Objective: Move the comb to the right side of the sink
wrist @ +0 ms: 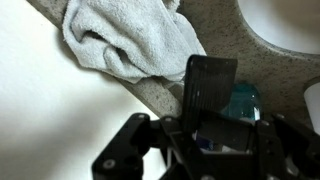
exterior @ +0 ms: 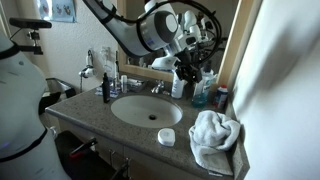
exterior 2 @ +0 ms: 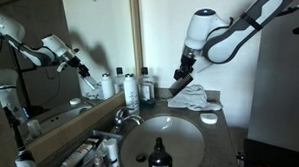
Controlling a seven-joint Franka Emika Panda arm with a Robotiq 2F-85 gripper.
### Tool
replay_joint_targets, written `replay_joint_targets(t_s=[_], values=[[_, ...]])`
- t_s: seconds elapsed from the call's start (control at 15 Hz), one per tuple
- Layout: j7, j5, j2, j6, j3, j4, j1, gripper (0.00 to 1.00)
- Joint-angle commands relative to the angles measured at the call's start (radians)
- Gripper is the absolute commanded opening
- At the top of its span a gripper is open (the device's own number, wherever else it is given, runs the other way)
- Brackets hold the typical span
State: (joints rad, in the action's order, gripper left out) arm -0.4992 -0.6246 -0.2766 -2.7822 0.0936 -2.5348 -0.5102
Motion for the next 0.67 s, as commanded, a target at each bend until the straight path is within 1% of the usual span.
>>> replay_joint_targets(t_s=[0.0, 0.07, 0.33, 0.6], values=[[-0.053, -0.055, 0.024, 0.006, 0.020, 0.029, -0.032, 0.00], [-0.069, -0.074, 0.033, 0.010, 0.024, 0.040, -0.042, 0.00], [-0.058, -0.097, 0.075, 0.005, 0.015, 0.079, -0.043, 0.00], [-0.053, -0.167, 0.149, 0.010, 0.011, 0.162, -0.062, 0.00]])
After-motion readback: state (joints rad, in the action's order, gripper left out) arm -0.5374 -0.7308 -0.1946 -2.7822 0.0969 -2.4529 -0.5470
